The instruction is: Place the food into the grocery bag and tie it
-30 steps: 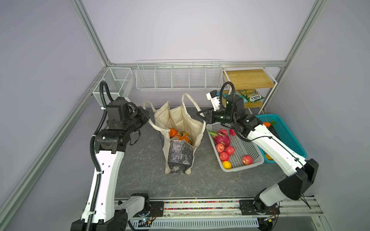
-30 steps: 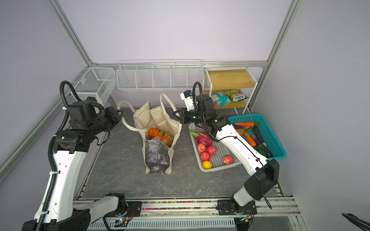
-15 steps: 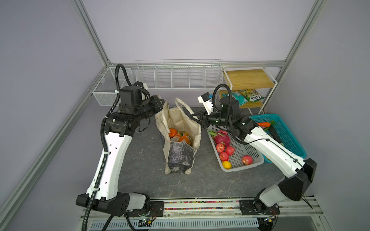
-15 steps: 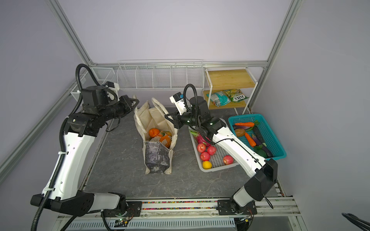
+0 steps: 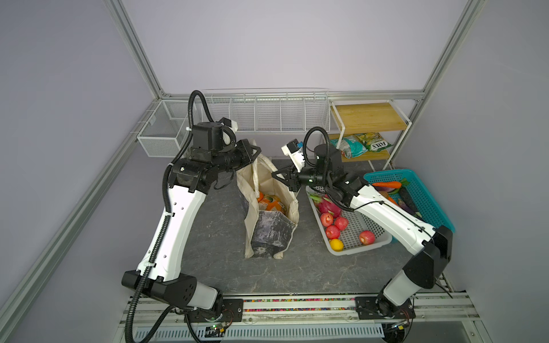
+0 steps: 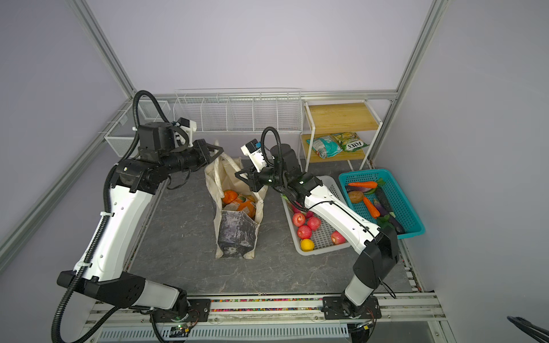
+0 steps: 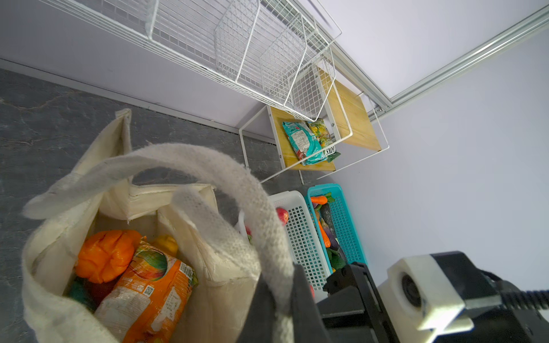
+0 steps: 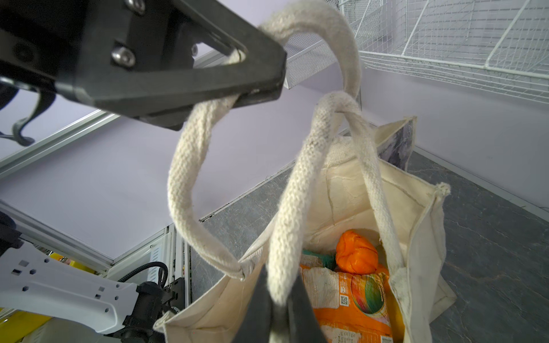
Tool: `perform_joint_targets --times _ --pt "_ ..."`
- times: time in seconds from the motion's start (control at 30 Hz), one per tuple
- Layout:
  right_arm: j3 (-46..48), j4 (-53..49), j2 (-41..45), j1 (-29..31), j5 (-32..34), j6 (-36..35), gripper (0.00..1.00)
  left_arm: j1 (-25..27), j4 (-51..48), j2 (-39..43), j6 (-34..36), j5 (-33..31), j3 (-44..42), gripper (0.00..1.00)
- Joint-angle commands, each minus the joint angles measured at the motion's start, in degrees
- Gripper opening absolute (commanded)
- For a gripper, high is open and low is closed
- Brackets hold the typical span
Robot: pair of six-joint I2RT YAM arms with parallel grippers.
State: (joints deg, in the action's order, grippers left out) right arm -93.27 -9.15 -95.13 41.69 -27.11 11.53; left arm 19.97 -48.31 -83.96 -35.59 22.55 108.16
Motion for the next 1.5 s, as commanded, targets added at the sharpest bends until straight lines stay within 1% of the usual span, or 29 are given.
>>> perform_joint_targets --times 0.0,0.2,0.47,0.73,0.93,1.2,1.23,1.27,1.37,1.43,1.47 --pt "-2.21 3.15 -1.01 0.8 -2.05 -1.15 0.07 1.1 1.27 -0.5 -0.35 2.94 2.14 0.0" --pt "-3.96 3.17 -2.59 0.95 -3.03 -1.82 0.07 2.43 0.28 -0.94 0.55 4.67 2.65 0.0" --pt "-5.6 2.68 -4.22 0.89 -1.65 -2.3 0.07 3.83 -0.68 0.12 2.1 6.7 1.93 0.0" --pt "-5.84 6.6 -6.06 0.42 -0.92 0.22 0.07 4.91 -0.98 2.19 2.11 8.38 -0.93 0.0" --pt "-7.05 9.48 -7.6 -0.18 -0.41 2.24 0.07 5.32 -1.48 3.55 2.11 8.39 -3.44 0.0" --pt "-7.36 13.31 -7.96 -1.5 1.88 4.79 0.07 5.35 -2.65 4.55 2.71 7.55 -5.15 0.0" --pt "-7.36 13.53 -7.88 -1.62 2.0 4.93 0.07 5.33 -2.76 4.64 2.72 7.37 -5.3 0.02" --pt "-7.43 13.63 -7.81 -1.7 1.98 5.11 0.07 5.32 -2.84 4.73 2.81 7.21 -5.4 0.07" --pt "-7.29 13.81 -7.73 -1.77 1.55 5.51 0.07 5.29 -2.43 5.13 2.83 6.75 -5.85 0.23" --pt "-7.02 13.98 -7.7 -1.79 1.19 5.94 0.07 5.28 -1.97 5.42 2.73 6.48 -5.87 0.29" --pt "-6.86 14.07 -7.62 -1.79 1.1 6.13 0.07 5.3 -1.68 5.57 2.66 6.14 -5.92 0.34"
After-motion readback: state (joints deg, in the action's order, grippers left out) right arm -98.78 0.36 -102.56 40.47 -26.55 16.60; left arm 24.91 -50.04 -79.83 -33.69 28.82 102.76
